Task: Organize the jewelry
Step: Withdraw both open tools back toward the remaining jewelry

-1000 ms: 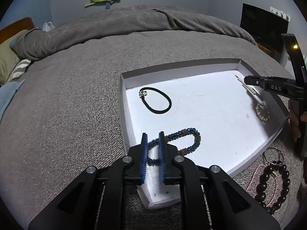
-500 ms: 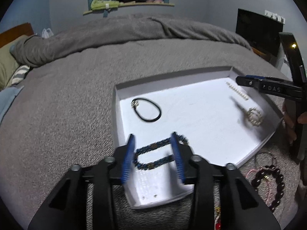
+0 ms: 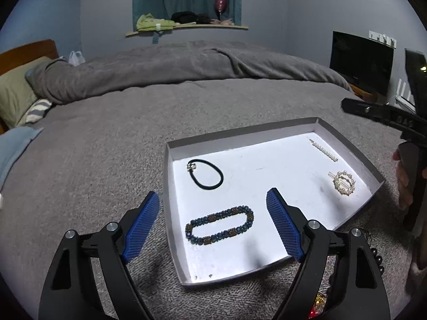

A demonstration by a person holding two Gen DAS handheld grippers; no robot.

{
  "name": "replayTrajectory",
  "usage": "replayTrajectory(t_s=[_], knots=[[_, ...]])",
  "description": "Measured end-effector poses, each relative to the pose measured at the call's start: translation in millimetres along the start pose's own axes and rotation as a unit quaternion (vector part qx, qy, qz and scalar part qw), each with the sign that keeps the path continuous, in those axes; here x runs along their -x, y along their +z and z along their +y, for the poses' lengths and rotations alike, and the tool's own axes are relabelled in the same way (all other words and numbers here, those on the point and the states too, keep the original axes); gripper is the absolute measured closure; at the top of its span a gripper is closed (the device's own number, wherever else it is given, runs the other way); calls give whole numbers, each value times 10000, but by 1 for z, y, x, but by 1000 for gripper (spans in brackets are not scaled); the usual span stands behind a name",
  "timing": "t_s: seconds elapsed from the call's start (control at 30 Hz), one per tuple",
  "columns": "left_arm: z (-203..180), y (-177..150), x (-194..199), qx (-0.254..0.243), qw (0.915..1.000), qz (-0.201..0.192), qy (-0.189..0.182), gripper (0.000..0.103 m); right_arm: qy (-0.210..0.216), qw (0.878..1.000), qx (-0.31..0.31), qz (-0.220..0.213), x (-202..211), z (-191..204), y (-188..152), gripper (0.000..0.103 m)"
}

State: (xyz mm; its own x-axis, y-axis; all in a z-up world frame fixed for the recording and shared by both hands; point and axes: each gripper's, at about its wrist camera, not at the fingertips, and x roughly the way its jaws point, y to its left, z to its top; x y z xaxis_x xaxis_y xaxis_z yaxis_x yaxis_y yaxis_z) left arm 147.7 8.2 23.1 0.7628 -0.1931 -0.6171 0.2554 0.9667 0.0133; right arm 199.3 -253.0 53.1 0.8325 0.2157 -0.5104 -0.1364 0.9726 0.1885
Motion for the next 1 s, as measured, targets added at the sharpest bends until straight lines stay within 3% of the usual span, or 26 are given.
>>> replayTrajectory(t_s=[0.17,0.37,0.6,0.8,1.0], knots=[[-1,-5,7,-2,9998,-6,179,11,-79,9999,-98,-67,19,4,-2,5],[1,-10,24,178,9995,-161,181,10,-164,9997,1,-176,46,17,-15,5],[2,-18,47,348,9982,-373,325,9,-586,9975,365,-177,67,25,-47,5],[5,-36,62,375,9977,-394,416,8,-422,9987,271,-133,84,20,-70,5],[14,-66,70,457,9979,-120,443,8,-378,9980,500,2,96,22,-104,5]])
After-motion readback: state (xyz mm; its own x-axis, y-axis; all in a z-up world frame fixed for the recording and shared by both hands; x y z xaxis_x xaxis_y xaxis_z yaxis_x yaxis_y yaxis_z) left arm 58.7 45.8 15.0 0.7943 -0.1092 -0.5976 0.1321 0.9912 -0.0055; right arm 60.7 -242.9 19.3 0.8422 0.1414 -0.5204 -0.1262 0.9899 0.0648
